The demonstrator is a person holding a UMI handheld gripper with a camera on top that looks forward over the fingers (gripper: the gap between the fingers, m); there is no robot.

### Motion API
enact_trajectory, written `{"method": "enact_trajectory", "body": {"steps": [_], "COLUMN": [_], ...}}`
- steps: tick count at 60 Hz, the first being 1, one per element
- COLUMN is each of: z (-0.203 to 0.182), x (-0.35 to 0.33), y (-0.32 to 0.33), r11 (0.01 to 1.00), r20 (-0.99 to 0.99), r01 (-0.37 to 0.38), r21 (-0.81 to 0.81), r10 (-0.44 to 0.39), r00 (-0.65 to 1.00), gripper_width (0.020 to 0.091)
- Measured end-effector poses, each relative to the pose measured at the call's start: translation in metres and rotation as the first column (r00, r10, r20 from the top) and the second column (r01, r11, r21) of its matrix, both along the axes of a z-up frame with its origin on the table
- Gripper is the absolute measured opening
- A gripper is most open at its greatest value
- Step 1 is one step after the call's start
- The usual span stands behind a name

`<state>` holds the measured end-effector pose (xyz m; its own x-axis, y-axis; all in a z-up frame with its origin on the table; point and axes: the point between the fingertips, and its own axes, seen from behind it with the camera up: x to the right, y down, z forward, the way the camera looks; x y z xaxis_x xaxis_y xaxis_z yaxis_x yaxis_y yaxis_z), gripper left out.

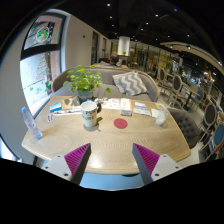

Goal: Pour water

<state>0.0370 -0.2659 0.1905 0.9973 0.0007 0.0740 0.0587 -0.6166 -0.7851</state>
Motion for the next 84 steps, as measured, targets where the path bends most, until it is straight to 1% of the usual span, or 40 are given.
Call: {"method": "enact_trajectory", "body": {"steps": [6, 12, 20, 24, 31, 37, 50, 58, 63, 73, 76, 79, 83, 84], "z": [-0.006, -0.014, -0.023, -0.028, -0.037, -0.049, -0.066, -0.079, -0.089, -0.107, -0.114, -0.119, -0.126, -0.124], "x": [-0.007, -0.031, -0.077, -0.11, -0.18, -0.247, -0.377, -0.427, -0.446, -0.459, -0.461, -0.463, -0.467, -0.467], "y": [0.0, 0.0, -0.007, -0.012, -0.017, -0.017, 0.01, 0.049, 0.075, 0.114, 0.124, 0.13, 0.135, 0.136], "r11": [1.0, 0.999, 0.997, 0.997, 0.998, 0.997, 0.986, 0.981, 0.977, 0.976, 0.976, 0.976, 0.975, 0.974], "r20": [0.003, 0.005, 0.014, 0.012, -0.009, -0.035, -0.132, -0.152, -0.169, -0.175, -0.172, -0.169, -0.165, -0.166], "r01": [0.021, 0.042, 0.057, 0.053, 0.011, -0.052, -0.166, -0.183, -0.183, -0.15, -0.144, -0.144, -0.146, -0.143], "r21": [-0.009, -0.034, -0.054, -0.064, -0.062, -0.056, 0.007, 0.071, 0.111, 0.155, 0.162, 0.164, 0.169, 0.177], "r10": [-0.021, -0.042, -0.057, -0.052, -0.011, 0.05, 0.165, 0.192, 0.2, 0.176, 0.172, 0.171, 0.174, 0.173], "r00": [1.0, 0.999, 0.998, 0.999, 1.0, 0.998, 0.977, 0.97, 0.965, 0.969, 0.97, 0.971, 0.971, 0.971], "gripper_width": [0.0855, 0.0853, 0.0852, 0.0854, 0.0858, 0.0856, 0.0856, 0.0856, 0.0852, 0.08, 0.0768, 0.0714, 0.0584, 0.0582]}}
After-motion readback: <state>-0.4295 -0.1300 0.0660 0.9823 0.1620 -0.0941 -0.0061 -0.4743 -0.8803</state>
